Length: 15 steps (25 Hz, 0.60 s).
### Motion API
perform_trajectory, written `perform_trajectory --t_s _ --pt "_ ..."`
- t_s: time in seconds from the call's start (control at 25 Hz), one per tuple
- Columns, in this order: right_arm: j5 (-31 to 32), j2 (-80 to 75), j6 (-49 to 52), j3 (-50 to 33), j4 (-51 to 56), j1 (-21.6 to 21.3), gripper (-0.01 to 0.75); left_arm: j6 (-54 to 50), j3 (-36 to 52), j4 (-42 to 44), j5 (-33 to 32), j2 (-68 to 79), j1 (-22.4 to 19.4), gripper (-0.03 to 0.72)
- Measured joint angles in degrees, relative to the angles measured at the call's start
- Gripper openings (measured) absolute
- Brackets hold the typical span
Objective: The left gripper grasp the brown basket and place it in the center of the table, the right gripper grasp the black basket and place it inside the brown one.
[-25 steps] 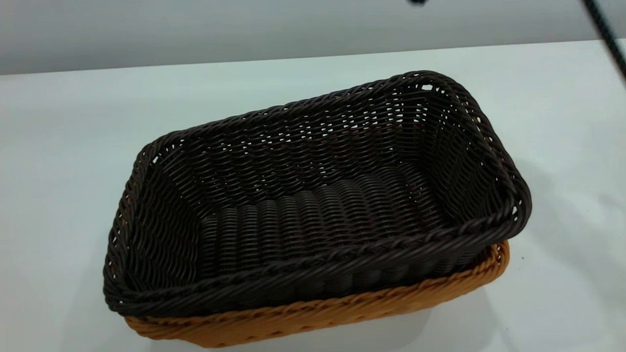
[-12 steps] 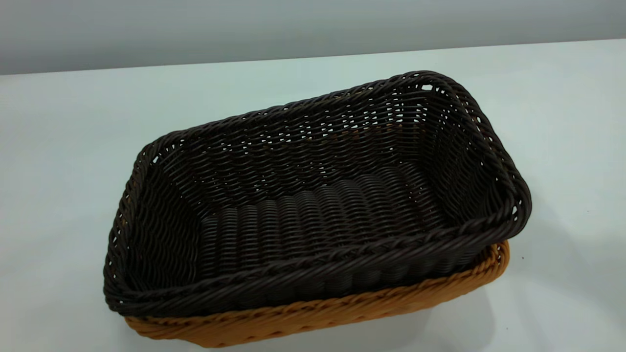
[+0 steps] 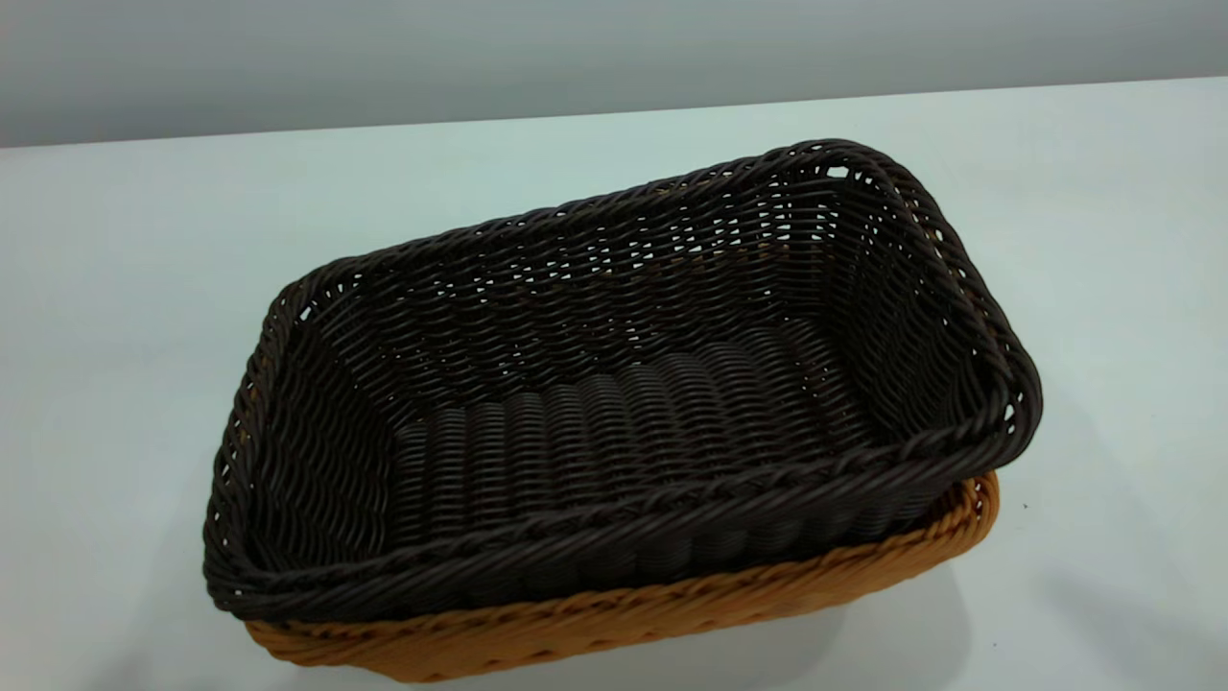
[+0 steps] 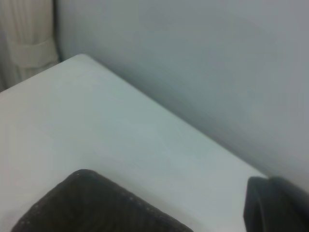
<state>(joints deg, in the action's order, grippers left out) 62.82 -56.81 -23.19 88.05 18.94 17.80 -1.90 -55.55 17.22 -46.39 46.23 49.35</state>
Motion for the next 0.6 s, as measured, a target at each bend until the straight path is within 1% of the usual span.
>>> perform_trajectory --t_s 0.2,0.4,0.6 --pt "-5.45 11.73 0.00 -13.02 -2.07 0.00 0.000 -2.23 4.58 -0.05 -0.40 -5.47 0.00 -0.001" --pt "-10.73 25.97 0.40 -29.96 -1.83 0.00 0.000 -2.62 9.44 -0.42 -0.40 -9.12 0.00 -0.001" --pt "-10.29 38.65 3.79 -44.03 -1.83 0.00 0.000 -3.13 14.78 -3.44 -0.21 -9.83 0.00 -0.001"
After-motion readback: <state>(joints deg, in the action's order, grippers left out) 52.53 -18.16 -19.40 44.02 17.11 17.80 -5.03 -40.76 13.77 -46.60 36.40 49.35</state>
